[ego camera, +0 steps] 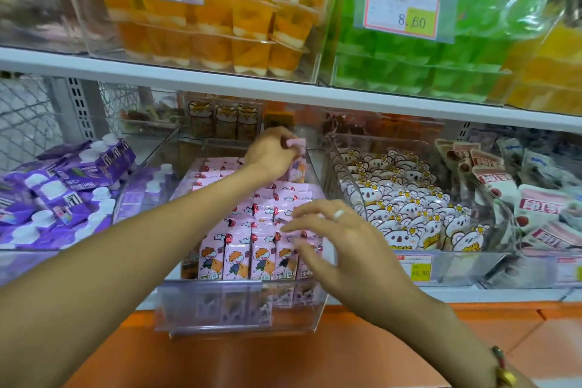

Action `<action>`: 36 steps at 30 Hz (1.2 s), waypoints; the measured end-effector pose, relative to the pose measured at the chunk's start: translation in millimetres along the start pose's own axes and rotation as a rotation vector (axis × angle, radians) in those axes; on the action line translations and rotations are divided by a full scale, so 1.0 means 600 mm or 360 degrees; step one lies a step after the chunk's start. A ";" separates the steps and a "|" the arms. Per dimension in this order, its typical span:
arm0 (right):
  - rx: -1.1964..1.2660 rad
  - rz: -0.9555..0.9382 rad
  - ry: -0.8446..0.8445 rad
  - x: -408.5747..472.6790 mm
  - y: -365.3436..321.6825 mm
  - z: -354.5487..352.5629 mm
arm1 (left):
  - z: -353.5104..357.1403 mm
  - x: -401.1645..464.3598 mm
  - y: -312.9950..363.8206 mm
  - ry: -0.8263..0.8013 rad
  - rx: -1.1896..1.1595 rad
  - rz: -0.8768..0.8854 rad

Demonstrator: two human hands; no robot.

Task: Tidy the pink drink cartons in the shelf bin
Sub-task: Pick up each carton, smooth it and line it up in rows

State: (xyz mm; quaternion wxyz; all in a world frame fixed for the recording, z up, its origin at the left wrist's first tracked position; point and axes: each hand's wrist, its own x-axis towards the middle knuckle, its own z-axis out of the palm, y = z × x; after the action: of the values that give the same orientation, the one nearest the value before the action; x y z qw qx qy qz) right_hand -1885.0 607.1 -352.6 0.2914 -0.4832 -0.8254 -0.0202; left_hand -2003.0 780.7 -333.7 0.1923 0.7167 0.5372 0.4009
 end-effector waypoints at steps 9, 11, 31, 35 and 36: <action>0.0531 0.0268 0.0340 0.007 -0.005 -0.003 | -0.089 -0.170 0.031 0.0625 -0.0946 0.0234; 0.0552 0.0266 0.0335 0.013 -0.018 0.001 | -0.104 -0.208 0.028 0.0626 -0.1037 0.0215; 0.1908 0.0837 0.0157 0.053 -0.070 0.033 | -0.108 -0.271 -0.018 0.0110 -0.0767 0.0231; 0.1816 0.0767 0.0140 0.054 -0.063 0.031 | -0.107 -0.260 -0.027 0.0190 -0.0706 0.0345; 0.1843 0.0732 0.0122 0.055 -0.061 0.027 | -0.107 -0.258 -0.029 0.0153 -0.0707 0.0360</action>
State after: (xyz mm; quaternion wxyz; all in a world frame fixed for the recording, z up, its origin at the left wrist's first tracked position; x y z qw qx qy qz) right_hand -1933.9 618.4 -340.5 0.5323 -0.4110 -0.5663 0.4765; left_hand -2079.7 633.7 -364.2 0.2732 0.6926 0.3608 0.5617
